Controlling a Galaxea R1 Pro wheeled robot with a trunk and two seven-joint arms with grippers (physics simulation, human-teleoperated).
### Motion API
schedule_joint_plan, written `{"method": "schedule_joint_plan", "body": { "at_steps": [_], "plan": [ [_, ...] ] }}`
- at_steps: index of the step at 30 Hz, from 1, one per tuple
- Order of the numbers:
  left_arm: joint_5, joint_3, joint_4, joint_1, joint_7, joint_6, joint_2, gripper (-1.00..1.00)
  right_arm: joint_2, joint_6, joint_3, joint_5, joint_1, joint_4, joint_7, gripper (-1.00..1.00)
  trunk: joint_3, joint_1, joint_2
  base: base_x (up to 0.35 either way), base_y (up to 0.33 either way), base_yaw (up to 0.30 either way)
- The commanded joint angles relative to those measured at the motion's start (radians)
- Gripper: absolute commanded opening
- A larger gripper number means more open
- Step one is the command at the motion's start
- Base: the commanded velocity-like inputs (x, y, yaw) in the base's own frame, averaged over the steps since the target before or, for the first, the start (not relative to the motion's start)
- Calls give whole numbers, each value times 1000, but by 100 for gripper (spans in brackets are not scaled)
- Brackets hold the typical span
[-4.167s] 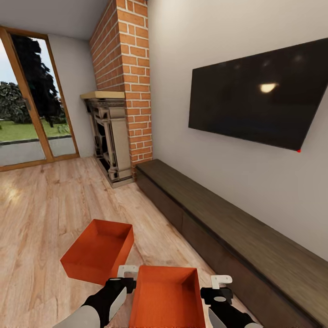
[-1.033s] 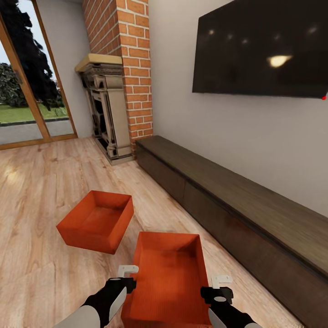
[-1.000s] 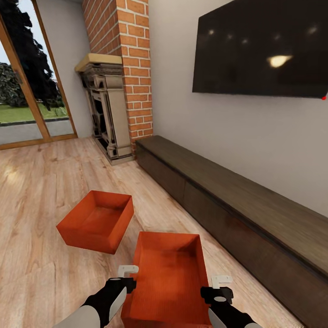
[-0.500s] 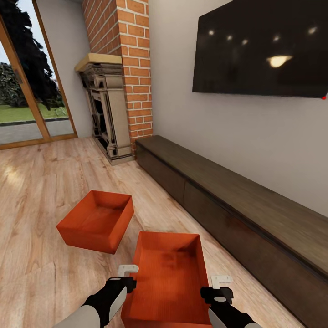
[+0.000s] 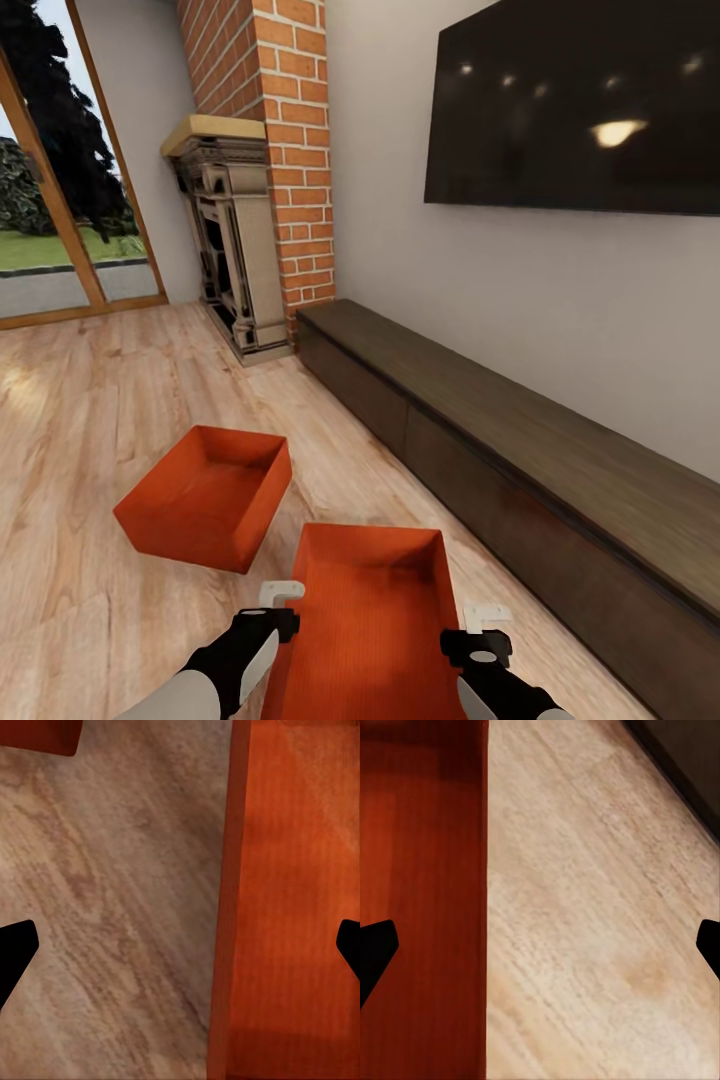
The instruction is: Move the two storage containers from the living room to the garage. In the garage, place one container on the floor and stack the other container on top of it (either order is fine).
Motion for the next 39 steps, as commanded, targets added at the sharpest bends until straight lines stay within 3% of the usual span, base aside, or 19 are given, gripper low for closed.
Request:
{"method": "schedule_joint_plan", "body": {
  "at_steps": [1,39],
  "plan": [
    [6,-9,-2,0,6,6,1,100,0,0,9,-9,-1,-1,-6,100,-1,0,0,64,0,0],
    [6,-9,-2,0,6,7,1,100,1,1,9,-7,-1,0,-6,100,-1,0,0,3,0,-21]
  ]
}}
